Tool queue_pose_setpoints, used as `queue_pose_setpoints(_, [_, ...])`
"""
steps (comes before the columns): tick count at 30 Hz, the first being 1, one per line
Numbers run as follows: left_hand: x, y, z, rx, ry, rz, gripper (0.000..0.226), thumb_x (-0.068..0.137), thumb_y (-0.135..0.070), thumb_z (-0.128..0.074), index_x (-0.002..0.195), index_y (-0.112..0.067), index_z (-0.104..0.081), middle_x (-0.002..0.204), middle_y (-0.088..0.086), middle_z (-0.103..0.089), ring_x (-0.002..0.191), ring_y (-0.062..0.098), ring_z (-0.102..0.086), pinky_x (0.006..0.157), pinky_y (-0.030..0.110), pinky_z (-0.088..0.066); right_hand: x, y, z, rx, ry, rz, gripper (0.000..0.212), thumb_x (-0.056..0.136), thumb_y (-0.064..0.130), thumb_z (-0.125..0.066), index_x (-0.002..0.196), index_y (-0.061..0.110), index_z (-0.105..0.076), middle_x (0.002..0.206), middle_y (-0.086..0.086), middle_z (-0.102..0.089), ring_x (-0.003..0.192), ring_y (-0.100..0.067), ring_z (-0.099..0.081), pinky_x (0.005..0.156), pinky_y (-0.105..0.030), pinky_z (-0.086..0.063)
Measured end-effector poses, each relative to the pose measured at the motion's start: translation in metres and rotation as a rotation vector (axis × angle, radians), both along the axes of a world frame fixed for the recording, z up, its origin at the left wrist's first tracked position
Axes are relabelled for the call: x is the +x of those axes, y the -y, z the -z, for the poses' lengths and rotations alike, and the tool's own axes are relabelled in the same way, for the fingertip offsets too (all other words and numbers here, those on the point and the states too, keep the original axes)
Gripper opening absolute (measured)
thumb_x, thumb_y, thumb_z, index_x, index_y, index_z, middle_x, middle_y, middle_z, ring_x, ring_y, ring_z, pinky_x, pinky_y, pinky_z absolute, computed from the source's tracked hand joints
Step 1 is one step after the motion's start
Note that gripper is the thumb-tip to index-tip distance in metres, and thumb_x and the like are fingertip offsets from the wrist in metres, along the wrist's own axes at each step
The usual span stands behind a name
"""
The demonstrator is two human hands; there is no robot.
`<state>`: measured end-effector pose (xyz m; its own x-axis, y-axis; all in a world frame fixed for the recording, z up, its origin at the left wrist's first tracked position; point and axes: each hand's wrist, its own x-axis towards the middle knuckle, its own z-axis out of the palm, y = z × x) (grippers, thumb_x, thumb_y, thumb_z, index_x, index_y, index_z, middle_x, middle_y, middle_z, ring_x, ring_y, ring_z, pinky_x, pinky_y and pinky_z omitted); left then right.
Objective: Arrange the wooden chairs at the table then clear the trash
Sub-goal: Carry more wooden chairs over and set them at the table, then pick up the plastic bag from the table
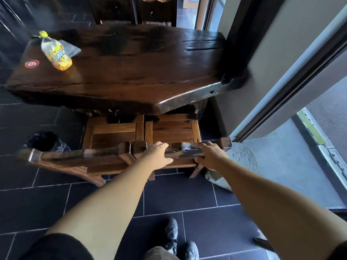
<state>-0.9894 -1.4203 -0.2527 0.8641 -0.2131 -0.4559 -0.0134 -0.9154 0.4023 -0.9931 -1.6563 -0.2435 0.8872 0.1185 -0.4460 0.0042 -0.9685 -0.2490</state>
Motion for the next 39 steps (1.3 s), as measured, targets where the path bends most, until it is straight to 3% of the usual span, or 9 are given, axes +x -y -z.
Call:
queue_pose_setpoints(5, [-0.017, -0.005, -0.031, 0.051, 0.104, -0.024, 0.067, 0.09, -0.046, -0.062, 0.147, -0.02, -0.04, 0.15, 0.001, -0.044, 0.131, 0.027, -0.047, 0.104, 0.043, -0.044, -0.018, -0.003, -0.027, 0.019, 0.013, -0.051, 0.068, 0.086, 0.047, -0.064, 0.147, 0.033, -0.038, 0.141, -0.004, -0.048, 0.129, -0.029, -0.046, 0.101, -0.047, -0.047])
queue_pose_setpoints(11, [-0.049, -0.019, -0.051, 0.093, 0.16, -0.108, 0.061, 0.09, -0.046, -0.063, 0.142, -0.022, -0.043, 0.144, 0.003, -0.049, 0.125, 0.027, -0.053, 0.098, 0.043, -0.05, -0.015, -0.016, -0.04, 0.031, -0.048, -0.216, 0.059, 0.09, 0.038, -0.067, 0.142, 0.019, -0.047, 0.132, -0.006, -0.061, 0.116, -0.026, -0.06, 0.092, -0.032, -0.049])
queue_pose_setpoints(14, [-0.072, -0.035, -0.057, 0.124, 0.142, -0.199, 0.054, 0.089, -0.046, -0.063, 0.135, -0.022, -0.049, 0.137, 0.003, -0.054, 0.119, 0.027, -0.057, 0.093, 0.042, -0.052, -0.009, -0.036, -0.043, 0.024, -0.076, -0.325, 0.05, 0.09, 0.04, -0.067, 0.13, 0.013, -0.053, 0.121, -0.006, -0.064, 0.111, -0.028, -0.062, 0.089, -0.032, -0.05])
queue_pose_setpoints(16, [-0.092, -0.051, -0.062, 0.145, 0.139, -0.3, 0.047, 0.089, -0.045, -0.063, 0.127, -0.02, -0.052, 0.13, 0.001, -0.058, 0.115, 0.025, -0.058, 0.091, 0.041, -0.051, -0.006, -0.057, -0.046, 0.015, -0.078, -0.429, 0.052, 0.092, 0.043, -0.065, 0.133, 0.016, -0.051, 0.122, -0.006, -0.063, 0.109, -0.026, -0.061, 0.087, -0.032, -0.049])
queue_pose_setpoints(19, [-0.125, -0.076, -0.073, 0.2, 0.132, -0.444, 0.051, 0.088, -0.046, -0.064, 0.13, -0.02, -0.051, 0.132, 0.001, -0.056, 0.12, 0.026, -0.056, 0.096, 0.044, -0.049, -0.002, -0.097, -0.053, 0.056, -0.085, -0.553, 0.043, 0.095, 0.043, -0.058, 0.132, 0.023, -0.051, 0.119, -0.002, -0.063, 0.1, -0.02, -0.06, 0.084, -0.033, -0.049])
queue_pose_setpoints(26, [-0.206, -0.135, -0.09, 0.246, 0.114, -0.777, 0.05, 0.088, -0.047, -0.06, 0.131, -0.023, -0.05, 0.126, -0.002, -0.056, 0.115, 0.023, -0.058, 0.092, 0.042, -0.05, -0.019, -0.201, -0.064, 0.078, -0.049, -0.81, 0.076, 0.086, 0.054, -0.062, 0.147, 0.02, -0.033, 0.136, -0.01, -0.051, 0.118, -0.031, -0.056, 0.099, -0.043, -0.048])
queue_pose_setpoints(31, [-0.25, -0.179, -0.095, 0.274, 0.108, -0.954, 0.054, 0.09, -0.047, -0.059, 0.136, -0.02, -0.047, 0.131, -0.001, -0.054, 0.118, 0.021, -0.055, 0.096, 0.042, -0.049, -0.039, -0.279, -0.087, 0.053, -0.017, -1.045, 0.054, 0.094, 0.046, -0.057, 0.137, 0.016, -0.049, 0.138, -0.008, -0.053, 0.124, -0.027, -0.053, 0.1, -0.038, -0.045])
queue_pose_setpoints(36, [-0.276, -0.245, -0.095, 0.294, 0.11, -1.063, 0.06, 0.092, -0.047, -0.058, 0.143, -0.019, -0.042, 0.138, -0.003, -0.05, 0.123, 0.02, -0.052, 0.098, 0.041, -0.047, -0.046, -0.375, -0.087, 0.05, 0.008, -1.151, 0.065, 0.085, 0.059, -0.058, 0.137, 0.021, -0.048, 0.15, -0.006, -0.041, 0.127, -0.028, -0.051, 0.103, -0.05, -0.044])
queue_pose_setpoints(39, [-0.286, -0.303, -0.088, 0.296, 0.1, -1.112, 0.059, 0.092, -0.047, -0.058, 0.142, -0.019, -0.043, 0.136, -0.003, -0.051, 0.123, 0.02, -0.051, 0.098, 0.042, -0.047, -0.046, -0.441, -0.079, 0.073, 0.015, -1.191, 0.07, 0.087, 0.058, -0.058, 0.141, 0.016, -0.046, 0.146, -0.01, -0.045, 0.131, -0.029, -0.046, 0.108, -0.045, -0.041])
